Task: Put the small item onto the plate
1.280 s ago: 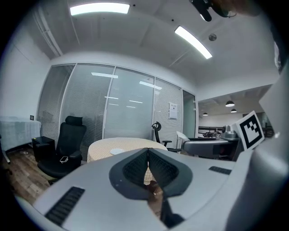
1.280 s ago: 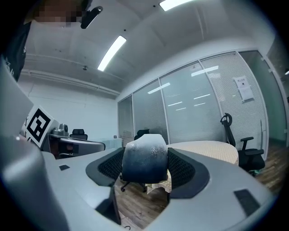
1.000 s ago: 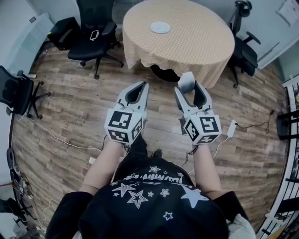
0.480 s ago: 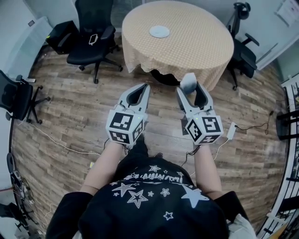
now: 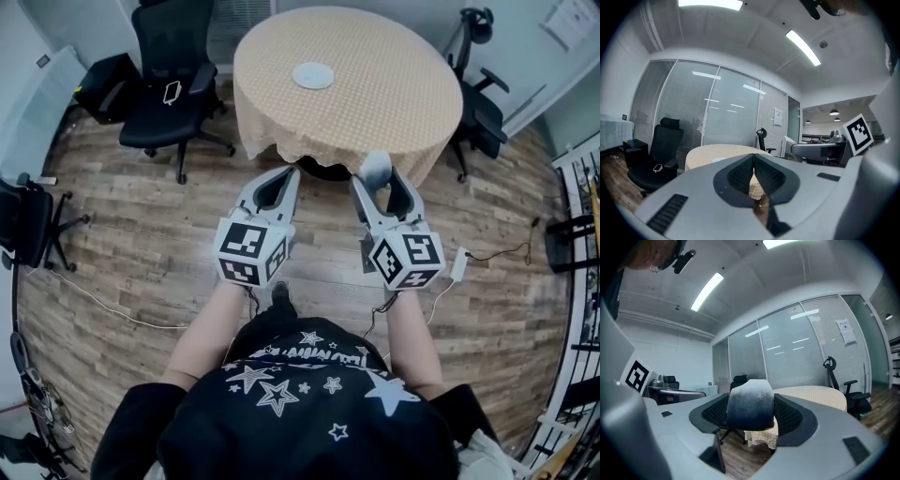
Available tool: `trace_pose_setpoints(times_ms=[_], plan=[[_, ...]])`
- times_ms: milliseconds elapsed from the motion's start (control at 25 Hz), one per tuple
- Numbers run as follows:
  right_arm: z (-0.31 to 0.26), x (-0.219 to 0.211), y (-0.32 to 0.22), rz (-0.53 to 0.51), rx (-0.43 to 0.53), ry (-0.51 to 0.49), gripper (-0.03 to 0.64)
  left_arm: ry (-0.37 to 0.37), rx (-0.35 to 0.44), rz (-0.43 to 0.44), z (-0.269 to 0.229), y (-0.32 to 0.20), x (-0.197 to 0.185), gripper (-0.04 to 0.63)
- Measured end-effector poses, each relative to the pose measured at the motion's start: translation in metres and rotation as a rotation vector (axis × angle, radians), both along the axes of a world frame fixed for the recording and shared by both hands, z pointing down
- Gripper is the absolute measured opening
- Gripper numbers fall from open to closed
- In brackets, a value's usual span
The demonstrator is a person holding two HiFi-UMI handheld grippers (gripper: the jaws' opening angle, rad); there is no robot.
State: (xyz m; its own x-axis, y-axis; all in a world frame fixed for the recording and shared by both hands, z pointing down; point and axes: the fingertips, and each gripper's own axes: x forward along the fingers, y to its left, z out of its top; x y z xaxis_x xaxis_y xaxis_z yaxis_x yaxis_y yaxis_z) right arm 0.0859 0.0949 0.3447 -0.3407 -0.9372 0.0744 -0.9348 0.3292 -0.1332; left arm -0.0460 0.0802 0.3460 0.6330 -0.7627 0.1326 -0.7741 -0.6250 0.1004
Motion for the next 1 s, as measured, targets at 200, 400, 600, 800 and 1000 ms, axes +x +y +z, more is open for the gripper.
trace_pose_setpoints(times_ms=[200, 400, 600, 800, 1000], plan=[[-0.001, -0.016, -0.025, 0.015, -0.005, 0.005, 0.310, 0.012, -0.001, 0.015, 0.001, -0.027, -0.017, 0.009], [0.004, -0.034, -0.043, 0.030, -0.036, 0.004, 0.310, 0.023, -0.014, 0.041, 0.005, -0.046, -0.038, 0.009], [0.011, -0.042, -0.053, 0.066, -0.064, 0.011, 0.310, 0.032, -0.033, 0.066, 0.010, -0.062, -0.052, 0.009], [0.020, -0.043, -0.062, 0.088, -0.089, 0.005, 0.310, 0.022, -0.060, 0.103, 0.019, -0.073, -0.057, 0.009], [0.026, -0.040, -0.069, 0.099, -0.095, -0.005, 0.310, 0.020, -0.072, 0.109, 0.026, -0.083, -0.058, 0.009]])
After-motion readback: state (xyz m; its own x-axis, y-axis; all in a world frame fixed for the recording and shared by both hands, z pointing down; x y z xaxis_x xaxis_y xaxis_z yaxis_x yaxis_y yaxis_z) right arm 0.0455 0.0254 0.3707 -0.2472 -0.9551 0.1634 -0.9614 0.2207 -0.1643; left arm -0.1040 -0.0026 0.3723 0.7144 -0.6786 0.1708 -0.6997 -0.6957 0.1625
